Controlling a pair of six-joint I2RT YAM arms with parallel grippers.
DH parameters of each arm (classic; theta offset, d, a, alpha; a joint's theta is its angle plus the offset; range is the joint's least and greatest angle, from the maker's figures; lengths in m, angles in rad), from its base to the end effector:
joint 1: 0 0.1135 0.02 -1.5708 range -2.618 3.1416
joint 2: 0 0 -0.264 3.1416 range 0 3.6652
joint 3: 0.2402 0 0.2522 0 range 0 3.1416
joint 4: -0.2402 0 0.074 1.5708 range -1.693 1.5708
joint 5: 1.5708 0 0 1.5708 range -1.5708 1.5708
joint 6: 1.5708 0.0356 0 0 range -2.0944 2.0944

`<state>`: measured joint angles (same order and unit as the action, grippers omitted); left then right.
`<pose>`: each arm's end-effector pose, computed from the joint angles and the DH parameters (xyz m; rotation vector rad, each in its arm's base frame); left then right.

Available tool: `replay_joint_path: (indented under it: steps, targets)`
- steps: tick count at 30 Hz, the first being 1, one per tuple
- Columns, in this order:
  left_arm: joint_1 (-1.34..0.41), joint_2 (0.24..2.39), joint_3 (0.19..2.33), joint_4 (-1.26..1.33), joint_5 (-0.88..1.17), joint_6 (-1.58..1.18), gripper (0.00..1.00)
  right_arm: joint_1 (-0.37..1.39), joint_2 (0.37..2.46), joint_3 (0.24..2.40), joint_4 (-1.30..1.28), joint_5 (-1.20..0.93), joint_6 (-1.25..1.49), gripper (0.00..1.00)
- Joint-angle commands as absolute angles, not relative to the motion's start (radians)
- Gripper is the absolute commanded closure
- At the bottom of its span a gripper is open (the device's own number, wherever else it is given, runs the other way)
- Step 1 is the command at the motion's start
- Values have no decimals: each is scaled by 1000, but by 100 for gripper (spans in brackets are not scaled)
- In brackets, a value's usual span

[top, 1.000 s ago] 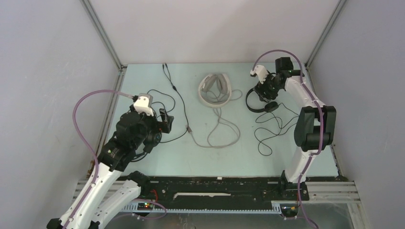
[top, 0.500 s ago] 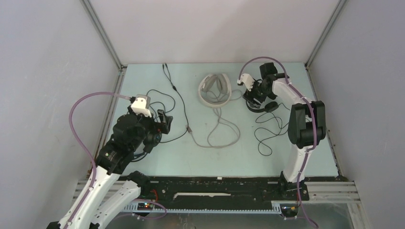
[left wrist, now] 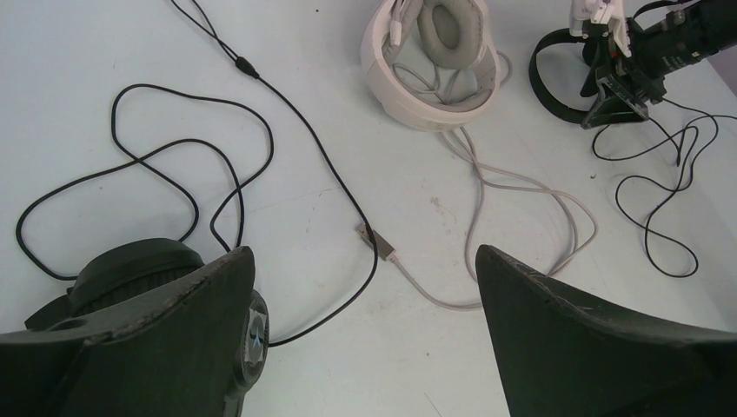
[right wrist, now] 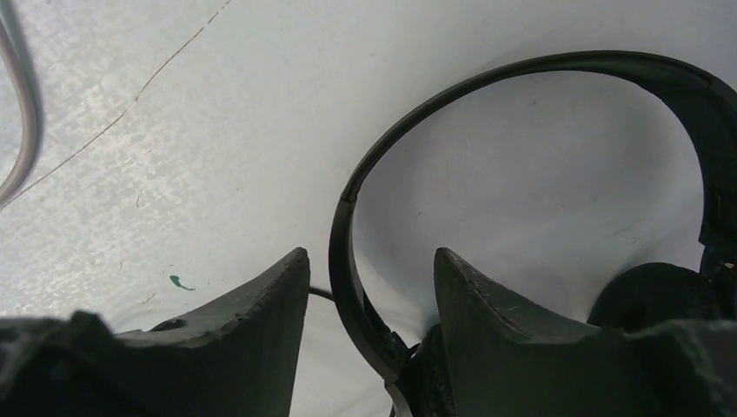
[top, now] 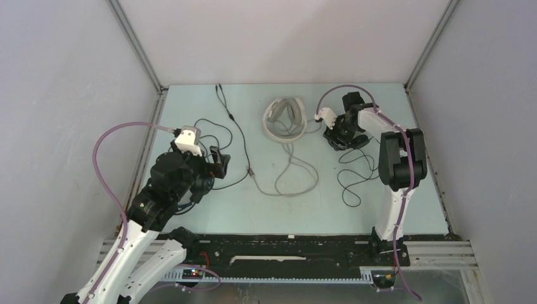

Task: Wrap the headphones
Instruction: Pick up the headphones from the corner of the board.

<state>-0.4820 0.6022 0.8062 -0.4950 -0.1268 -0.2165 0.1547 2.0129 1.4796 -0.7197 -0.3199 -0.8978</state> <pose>0.1216 -0.0585 0.3401 0.1602 1.8686 -0.3654 0.4015 0.0739 0.1769 -1.4276 2.3176 0.2507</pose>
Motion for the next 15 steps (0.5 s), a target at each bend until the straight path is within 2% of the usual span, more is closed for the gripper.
replay_joint_path:
  steps: [1,10,15]
  targets:
    - [-486,606,797,-463,-130,-199,0,145,2036,1474,-641,-306,-873,48]
    - [-486,595,798,-460,-139,-204,0,168,1922,1509,-598,-391,-732,99]
    - [-486,594,813,-450,-140,-230,0,205,1794,1481,-573,-357,-644,100]
